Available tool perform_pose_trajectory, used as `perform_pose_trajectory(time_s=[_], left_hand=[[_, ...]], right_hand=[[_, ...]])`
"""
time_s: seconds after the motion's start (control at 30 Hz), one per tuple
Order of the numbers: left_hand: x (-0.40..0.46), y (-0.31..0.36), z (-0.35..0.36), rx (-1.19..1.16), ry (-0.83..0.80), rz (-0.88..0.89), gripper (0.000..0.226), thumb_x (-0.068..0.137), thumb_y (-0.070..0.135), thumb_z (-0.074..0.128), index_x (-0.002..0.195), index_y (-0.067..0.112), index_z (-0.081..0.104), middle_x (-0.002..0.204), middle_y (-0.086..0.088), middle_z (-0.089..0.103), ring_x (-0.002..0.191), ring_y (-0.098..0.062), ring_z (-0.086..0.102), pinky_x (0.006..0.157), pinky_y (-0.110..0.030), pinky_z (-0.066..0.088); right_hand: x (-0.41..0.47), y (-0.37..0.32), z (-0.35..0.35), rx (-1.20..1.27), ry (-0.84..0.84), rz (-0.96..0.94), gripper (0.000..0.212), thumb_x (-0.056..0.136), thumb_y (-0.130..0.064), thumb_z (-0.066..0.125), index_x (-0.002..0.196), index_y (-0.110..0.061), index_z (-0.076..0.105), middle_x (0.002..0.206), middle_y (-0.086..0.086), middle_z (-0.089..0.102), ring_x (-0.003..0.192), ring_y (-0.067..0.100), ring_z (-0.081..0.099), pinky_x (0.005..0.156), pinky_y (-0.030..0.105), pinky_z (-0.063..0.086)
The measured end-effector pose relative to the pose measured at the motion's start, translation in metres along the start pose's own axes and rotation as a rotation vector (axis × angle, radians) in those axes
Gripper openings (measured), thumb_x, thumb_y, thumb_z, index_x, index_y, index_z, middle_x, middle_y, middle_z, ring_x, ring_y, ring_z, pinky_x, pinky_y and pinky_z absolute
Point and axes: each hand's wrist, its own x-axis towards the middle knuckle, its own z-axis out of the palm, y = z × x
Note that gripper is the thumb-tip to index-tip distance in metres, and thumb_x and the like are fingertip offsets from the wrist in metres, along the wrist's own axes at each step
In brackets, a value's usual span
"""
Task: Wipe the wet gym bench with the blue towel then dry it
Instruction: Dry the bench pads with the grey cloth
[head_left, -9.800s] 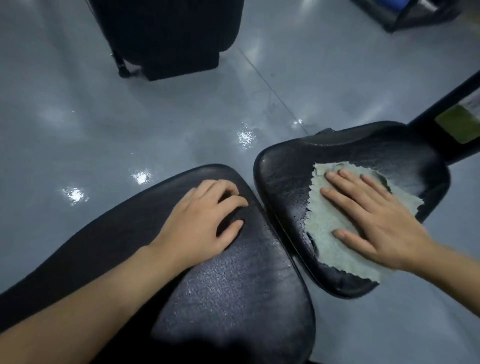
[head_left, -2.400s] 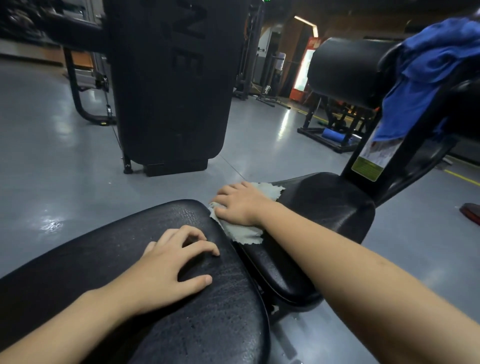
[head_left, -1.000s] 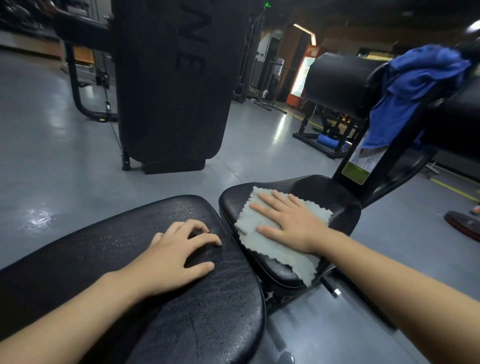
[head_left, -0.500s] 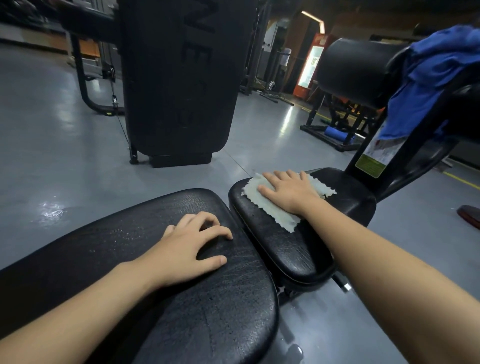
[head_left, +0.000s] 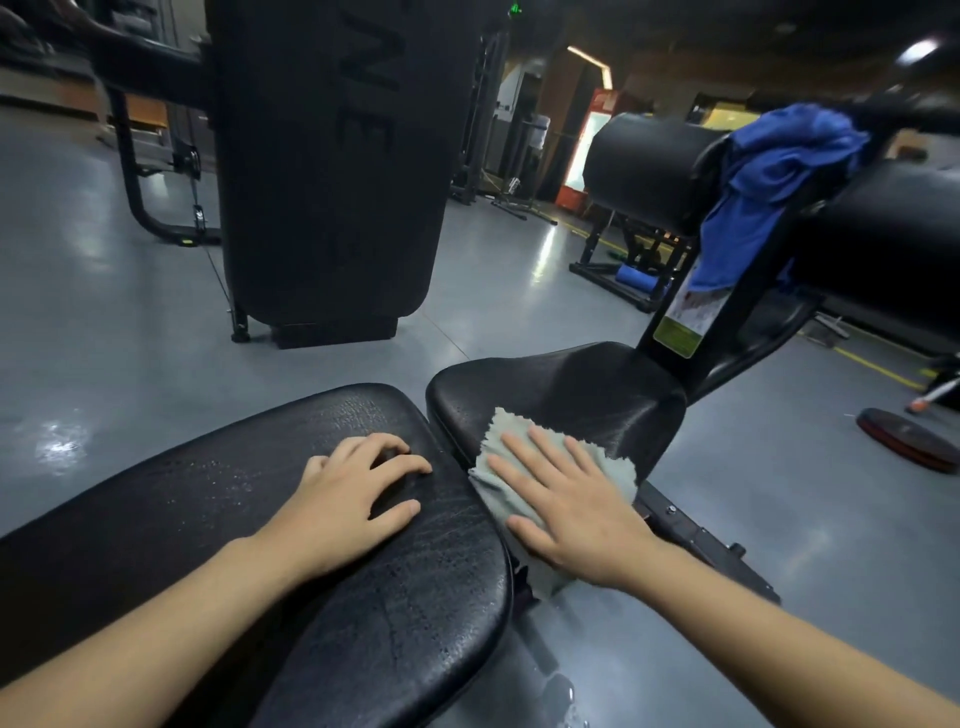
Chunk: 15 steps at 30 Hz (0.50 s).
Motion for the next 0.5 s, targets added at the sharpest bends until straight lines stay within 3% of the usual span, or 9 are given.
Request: perform_pose_trajectory(time_s=[0.17,0.27,0.4,0.5], left_hand=[[0.000,0.006,0.000,-0.031,0.039,-0.016,0.054,0.079,0.071,0.028,0.127,0.054,0.046,0.133,0.030,0.033,0.129,-0.001,0.025,0.101,-0.037,0.027],[0.001,0.012,0.001,-0.047,0.060,-0.037,0.055,0.077,0.069,0.030,0.125,0.050,0.050,0.131,0.026,0.036,0.127,-0.003,0.029,0.100,-0.037,0.027],[0.002,0.026,0.006,-0.071,0.125,-0.029,0.030,0.093,0.049,0.053,0.123,0.045,0.054,0.126,0.024,0.041,0.123,-0.007,0.034,0.104,-0.036,0.026],[0.010,0.050,0.009,-0.127,0.164,0.037,0.026,0.095,0.040,0.056,0.121,0.044,0.056,0.121,0.027,0.045,0.116,-0.004,0.039,0.104,-0.034,0.029]], right_hand=[[-0.025,-0.009,0.010,0.061,0.064,0.117,0.070,0.095,-0.061,0.031,0.159,-0.038,0.012,0.169,-0.009,0.004,0.155,0.019,-0.004,0.124,0.049,0.002],[-0.025,-0.019,0.013,0.131,0.129,0.200,0.067,0.094,-0.062,0.033,0.157,-0.043,0.019,0.167,-0.013,0.011,0.155,0.016,0.000,0.124,0.047,0.000],[-0.038,-0.009,0.014,0.323,0.203,0.312,0.064,0.094,-0.069,0.023,0.154,-0.048,0.024,0.166,-0.022,0.007,0.153,0.004,-0.009,0.124,0.038,-0.007],[-0.045,-0.004,0.020,0.491,0.313,0.365,0.059,0.097,-0.064,0.017,0.152,-0.048,0.030,0.164,-0.024,0.012,0.151,-0.001,-0.010,0.124,0.035,-0.009]])
